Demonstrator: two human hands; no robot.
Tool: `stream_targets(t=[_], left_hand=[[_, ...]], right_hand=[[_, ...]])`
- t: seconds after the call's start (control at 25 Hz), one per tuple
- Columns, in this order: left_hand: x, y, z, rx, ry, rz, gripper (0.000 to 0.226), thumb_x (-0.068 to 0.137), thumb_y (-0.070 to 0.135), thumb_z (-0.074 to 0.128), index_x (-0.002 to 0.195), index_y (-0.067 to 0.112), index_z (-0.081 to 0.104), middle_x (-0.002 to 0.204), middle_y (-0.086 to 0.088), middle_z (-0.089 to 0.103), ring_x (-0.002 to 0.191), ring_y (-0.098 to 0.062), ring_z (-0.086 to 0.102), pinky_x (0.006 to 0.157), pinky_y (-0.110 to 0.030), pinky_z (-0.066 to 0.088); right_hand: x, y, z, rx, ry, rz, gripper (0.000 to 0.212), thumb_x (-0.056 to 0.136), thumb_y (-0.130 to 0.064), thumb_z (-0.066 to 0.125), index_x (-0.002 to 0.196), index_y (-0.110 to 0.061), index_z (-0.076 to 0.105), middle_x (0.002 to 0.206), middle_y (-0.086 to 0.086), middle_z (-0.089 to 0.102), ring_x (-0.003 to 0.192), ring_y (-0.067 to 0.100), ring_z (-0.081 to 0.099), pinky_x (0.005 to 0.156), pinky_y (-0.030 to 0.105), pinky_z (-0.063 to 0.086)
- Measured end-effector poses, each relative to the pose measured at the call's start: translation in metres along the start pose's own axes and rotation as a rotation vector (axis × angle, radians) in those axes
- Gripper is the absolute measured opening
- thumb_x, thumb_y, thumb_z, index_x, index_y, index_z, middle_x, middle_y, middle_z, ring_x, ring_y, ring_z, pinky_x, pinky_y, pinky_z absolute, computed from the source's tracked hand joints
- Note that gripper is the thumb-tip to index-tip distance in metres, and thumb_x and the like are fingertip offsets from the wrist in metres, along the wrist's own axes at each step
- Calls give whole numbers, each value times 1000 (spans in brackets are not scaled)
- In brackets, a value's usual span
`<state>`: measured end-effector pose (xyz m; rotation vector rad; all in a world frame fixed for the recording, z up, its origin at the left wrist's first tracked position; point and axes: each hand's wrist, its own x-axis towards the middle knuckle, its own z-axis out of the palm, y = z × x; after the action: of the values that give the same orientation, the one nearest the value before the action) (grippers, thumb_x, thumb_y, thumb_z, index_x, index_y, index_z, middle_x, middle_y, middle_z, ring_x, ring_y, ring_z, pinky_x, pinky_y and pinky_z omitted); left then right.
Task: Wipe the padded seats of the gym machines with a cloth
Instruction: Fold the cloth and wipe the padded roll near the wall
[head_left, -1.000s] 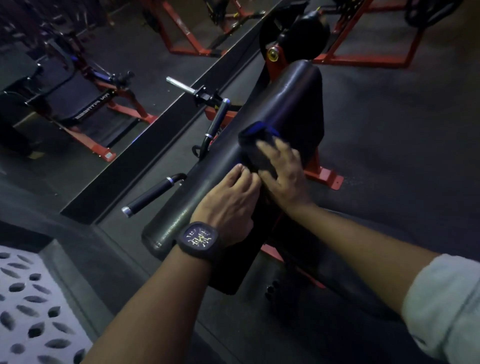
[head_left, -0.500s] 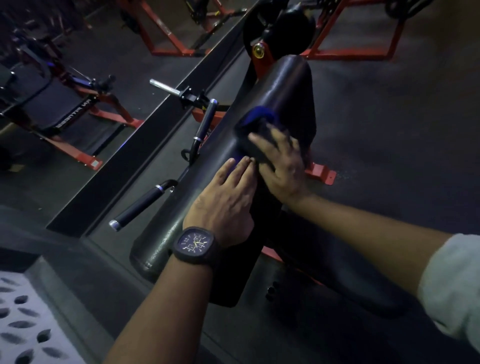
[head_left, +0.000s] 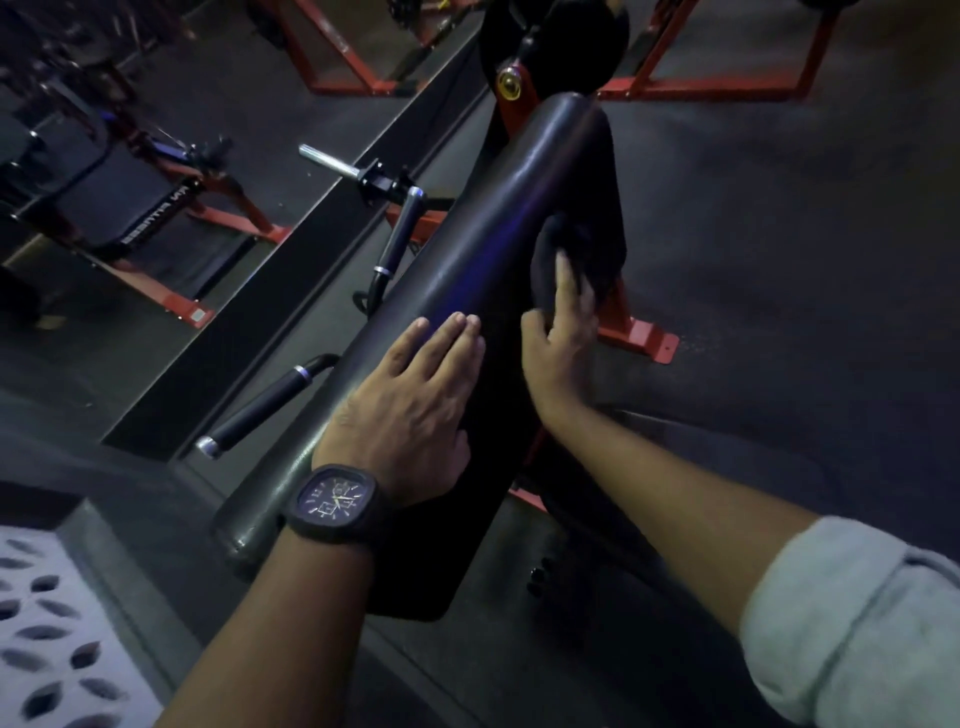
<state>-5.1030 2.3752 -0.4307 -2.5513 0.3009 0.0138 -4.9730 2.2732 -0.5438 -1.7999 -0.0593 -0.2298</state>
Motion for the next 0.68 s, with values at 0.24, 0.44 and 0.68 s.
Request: stream_targets(t=[0.24, 0.44, 0.68], left_hand=[[2, 0, -2, 25, -12, 6, 86, 78, 43, 41, 150, -5, 40, 161, -20, 34, 151, -31, 30, 125, -50, 15], [2, 1, -1, 28, -11, 0, 87, 78, 44, 42, 151, -5, 39, 161, -20, 33, 151, -31, 29, 126, -50, 14], [2, 1, 0, 62, -40, 4, 89, 79, 46, 45, 152, -4, 36, 163, -20, 28, 153, -31, 25, 125, -52, 14]], right_hand=[[2, 21, -6, 25, -80, -201, 65, 84, -28, 52, 148, -17, 48, 148, 17, 47, 125, 34, 50, 106, 34, 37], [-47, 11, -8, -7, -165, -340, 66, 87, -32, 58, 149, -22, 43, 146, 20, 47, 123, 36, 50, 104, 38, 36], [-15, 19, 13, 233, 44, 450, 62, 90, -22, 55, 151, -19, 44, 149, 14, 47, 136, 29, 45, 109, 29, 31]])
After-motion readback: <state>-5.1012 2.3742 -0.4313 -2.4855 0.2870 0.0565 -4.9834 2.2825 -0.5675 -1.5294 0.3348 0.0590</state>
